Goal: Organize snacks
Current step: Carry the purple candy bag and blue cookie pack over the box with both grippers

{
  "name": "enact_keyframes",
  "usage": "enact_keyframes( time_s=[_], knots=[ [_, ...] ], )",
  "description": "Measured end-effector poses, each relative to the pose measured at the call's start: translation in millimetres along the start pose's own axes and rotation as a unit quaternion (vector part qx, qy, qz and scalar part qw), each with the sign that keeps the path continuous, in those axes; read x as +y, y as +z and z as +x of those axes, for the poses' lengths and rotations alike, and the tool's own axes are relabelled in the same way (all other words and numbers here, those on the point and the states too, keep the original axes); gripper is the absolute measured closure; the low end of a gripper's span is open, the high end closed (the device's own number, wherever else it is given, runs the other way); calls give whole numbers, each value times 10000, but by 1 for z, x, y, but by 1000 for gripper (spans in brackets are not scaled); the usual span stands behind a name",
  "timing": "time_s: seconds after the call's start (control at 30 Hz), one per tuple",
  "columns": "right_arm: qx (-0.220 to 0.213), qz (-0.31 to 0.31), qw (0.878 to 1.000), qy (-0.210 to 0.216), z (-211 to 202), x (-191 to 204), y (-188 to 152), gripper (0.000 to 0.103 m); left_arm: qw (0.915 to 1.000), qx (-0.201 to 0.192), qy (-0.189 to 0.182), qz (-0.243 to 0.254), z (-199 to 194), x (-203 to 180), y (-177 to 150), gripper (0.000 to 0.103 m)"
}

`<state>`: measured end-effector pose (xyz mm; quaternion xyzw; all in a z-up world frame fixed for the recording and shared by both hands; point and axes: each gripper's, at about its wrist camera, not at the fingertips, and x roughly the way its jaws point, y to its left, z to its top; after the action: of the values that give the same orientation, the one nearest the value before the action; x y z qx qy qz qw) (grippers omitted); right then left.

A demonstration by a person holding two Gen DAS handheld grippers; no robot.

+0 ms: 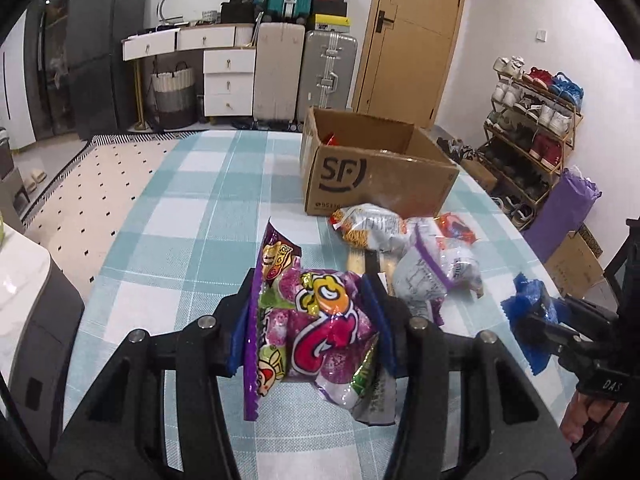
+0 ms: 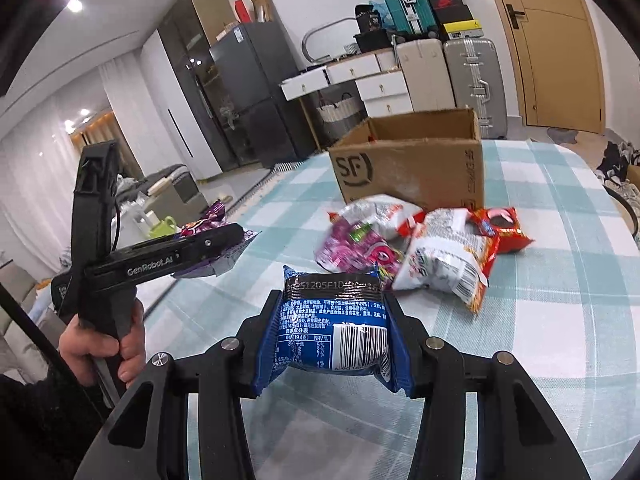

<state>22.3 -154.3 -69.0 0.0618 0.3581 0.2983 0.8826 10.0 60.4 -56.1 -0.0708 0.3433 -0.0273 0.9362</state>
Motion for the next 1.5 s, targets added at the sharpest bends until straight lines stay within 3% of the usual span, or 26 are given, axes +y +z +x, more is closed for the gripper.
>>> enact_keyframes(
  time_s=[0.23,0.67,1.1,1.5],
  knots=[
    [-143,-226,9996,68,-17,20,14,55,9997,-185,-167,-6,-37,-3,3,56],
    [-525,-234,9979,302,-48,43,31,55,9989,-268,-395,4,-69,-9,5,56],
    [-632,-169,9972,359,-44,28,57,55,9984,-111,-541,151,-40,-27,44,55],
    [-689,-215,9969,320,-27,3,106,55,9958,128,-820,392,13,-55,107,55]
  ],
)
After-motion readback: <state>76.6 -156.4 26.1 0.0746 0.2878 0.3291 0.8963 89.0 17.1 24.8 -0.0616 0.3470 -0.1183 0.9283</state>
